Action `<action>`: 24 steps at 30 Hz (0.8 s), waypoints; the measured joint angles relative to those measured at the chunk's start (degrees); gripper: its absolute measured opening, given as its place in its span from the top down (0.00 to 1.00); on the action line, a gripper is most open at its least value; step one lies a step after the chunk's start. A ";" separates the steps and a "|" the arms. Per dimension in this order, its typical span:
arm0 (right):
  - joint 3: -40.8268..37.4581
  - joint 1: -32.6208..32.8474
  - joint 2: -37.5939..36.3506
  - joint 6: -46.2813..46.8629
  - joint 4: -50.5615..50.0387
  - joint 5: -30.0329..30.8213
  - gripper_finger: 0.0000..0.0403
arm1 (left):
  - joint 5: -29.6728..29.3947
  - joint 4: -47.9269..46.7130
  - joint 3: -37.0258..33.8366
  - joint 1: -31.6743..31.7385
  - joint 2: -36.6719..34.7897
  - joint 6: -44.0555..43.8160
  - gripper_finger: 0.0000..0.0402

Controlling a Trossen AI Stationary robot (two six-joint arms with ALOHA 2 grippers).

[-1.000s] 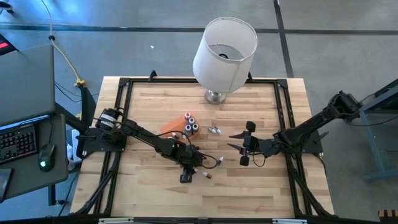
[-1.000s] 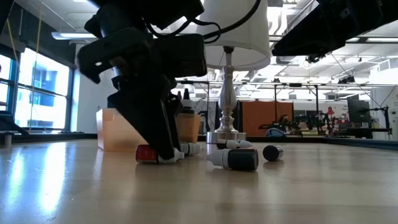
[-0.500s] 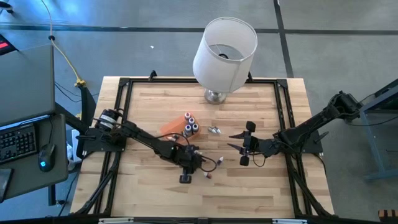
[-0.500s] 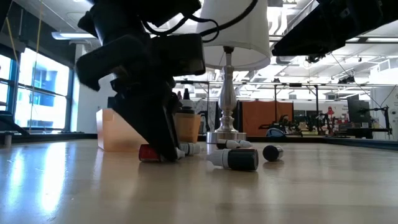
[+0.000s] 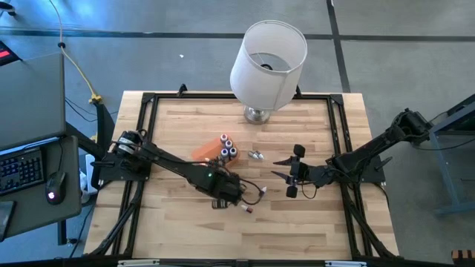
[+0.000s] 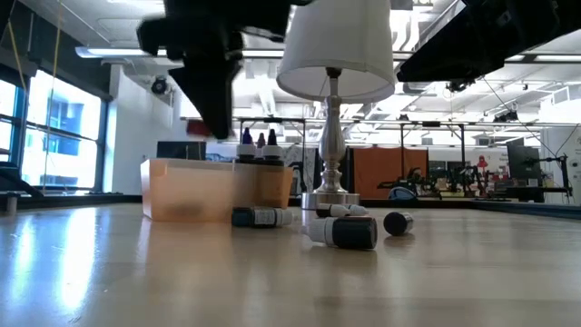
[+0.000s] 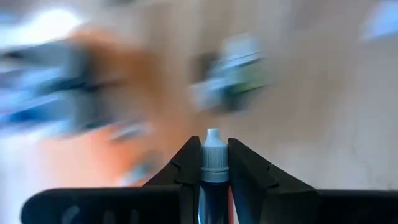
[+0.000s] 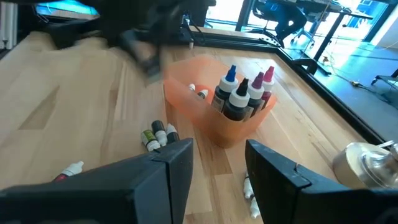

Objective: Pick & Place food coloring
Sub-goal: Put the small left red food coloring bottle into the bin

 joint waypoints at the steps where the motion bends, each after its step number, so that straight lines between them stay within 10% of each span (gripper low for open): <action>1: 0.02 0.00 0.00 0.51 0.00 -0.26 0.65 | -4.47 -4.38 1.10 -0.07 0.00 -1.63 0.87; 7: 0.02 0.00 0.00 2.33 0.01 -1.71 0.65 | -17.74 -20.52 1.64 0.24 -0.04 -14.72 0.88; 24: 0.04 0.00 0.00 1.95 1.27 -1.63 0.65 | -3.48 -0.33 -14.75 11.96 -0.09 -9.03 0.82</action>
